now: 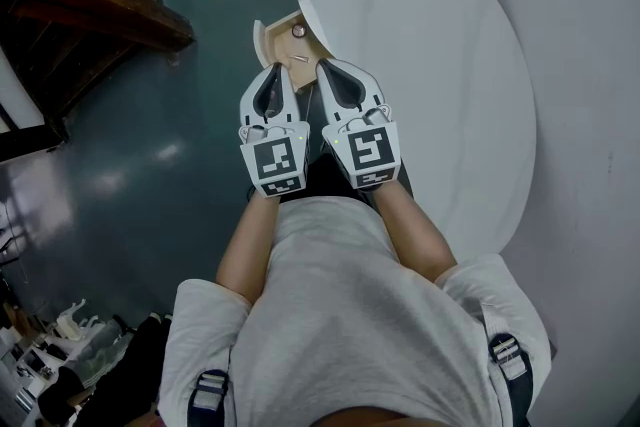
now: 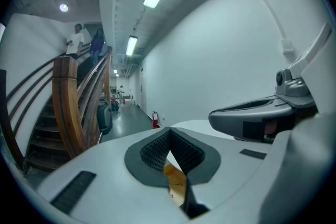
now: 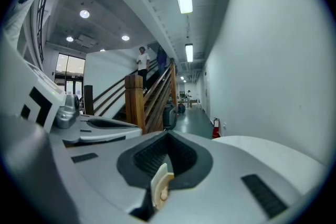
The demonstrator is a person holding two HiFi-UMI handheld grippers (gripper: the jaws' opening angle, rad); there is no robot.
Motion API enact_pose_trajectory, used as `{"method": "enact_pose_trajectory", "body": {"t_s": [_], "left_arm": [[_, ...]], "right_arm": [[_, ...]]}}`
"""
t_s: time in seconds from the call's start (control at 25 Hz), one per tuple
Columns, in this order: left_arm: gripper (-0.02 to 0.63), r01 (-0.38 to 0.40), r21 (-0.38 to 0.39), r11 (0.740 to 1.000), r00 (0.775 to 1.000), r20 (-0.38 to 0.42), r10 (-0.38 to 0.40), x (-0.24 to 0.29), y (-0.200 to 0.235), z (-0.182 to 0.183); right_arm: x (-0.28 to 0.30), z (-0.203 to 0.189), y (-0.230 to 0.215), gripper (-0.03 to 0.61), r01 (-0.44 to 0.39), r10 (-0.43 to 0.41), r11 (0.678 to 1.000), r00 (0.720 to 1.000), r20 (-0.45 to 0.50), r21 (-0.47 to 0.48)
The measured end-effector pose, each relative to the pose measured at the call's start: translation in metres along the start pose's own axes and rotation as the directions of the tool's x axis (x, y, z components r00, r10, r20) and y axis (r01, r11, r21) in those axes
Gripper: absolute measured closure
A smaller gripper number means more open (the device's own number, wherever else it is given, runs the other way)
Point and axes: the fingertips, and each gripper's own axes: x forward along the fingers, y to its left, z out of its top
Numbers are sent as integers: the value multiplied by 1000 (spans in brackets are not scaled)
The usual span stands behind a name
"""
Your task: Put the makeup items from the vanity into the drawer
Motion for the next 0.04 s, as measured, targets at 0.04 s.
{"method": "enact_pose_trajectory", "body": {"t_s": [0.04], "left_arm": [[607,0,1,1000,1000,0,0,-1,-2,0]], "right_arm": [[-2,0,0,565,-1,1,1000,1000,0,0]]}}
